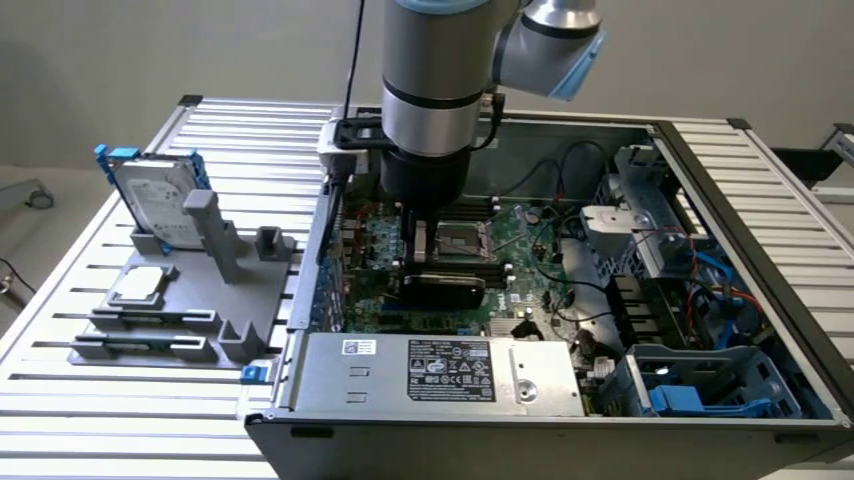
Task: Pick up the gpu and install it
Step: 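Press down on the gpu until it lock into place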
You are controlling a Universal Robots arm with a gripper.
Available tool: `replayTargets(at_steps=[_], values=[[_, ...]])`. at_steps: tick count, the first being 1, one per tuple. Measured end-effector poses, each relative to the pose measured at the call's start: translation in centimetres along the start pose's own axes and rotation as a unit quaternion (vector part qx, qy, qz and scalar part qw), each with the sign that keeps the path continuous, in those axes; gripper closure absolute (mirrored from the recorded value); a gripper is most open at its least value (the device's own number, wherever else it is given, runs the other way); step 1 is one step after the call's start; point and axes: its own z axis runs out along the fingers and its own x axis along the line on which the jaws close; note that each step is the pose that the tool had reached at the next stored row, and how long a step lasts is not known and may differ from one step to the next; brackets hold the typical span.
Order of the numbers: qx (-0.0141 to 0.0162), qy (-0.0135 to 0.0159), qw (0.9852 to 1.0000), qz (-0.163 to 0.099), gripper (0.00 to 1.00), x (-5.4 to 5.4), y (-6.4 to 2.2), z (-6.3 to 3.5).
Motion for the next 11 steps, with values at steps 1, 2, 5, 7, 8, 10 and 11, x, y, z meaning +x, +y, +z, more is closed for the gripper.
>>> replayTargets(at_steps=[1,2,5,7,8,10,11], values=[[0.0,0.0,1.0,0.0,0.89,0.0,0.0,0.08],[0.0003,-0.0007,1.0,0.0,0.89,-0.02,-0.01,0.22],[0.0,0.0003,1.0,0.0,0.89,-0.01,-0.01,0.38],[0.0,0.0002,1.0,0.0,0.89,-0.02,-0.02,0.5],[0.0001,0.0001,1.0,0.0,0.89,-0.03,-0.02,0.51],[0.0003,-0.0004,1.0,0.0,0.89,-0.05,-0.02,0.38],[0.0008,-0.0011,1.0,0.0,0.89,-0.07,-0.02,0.19]])
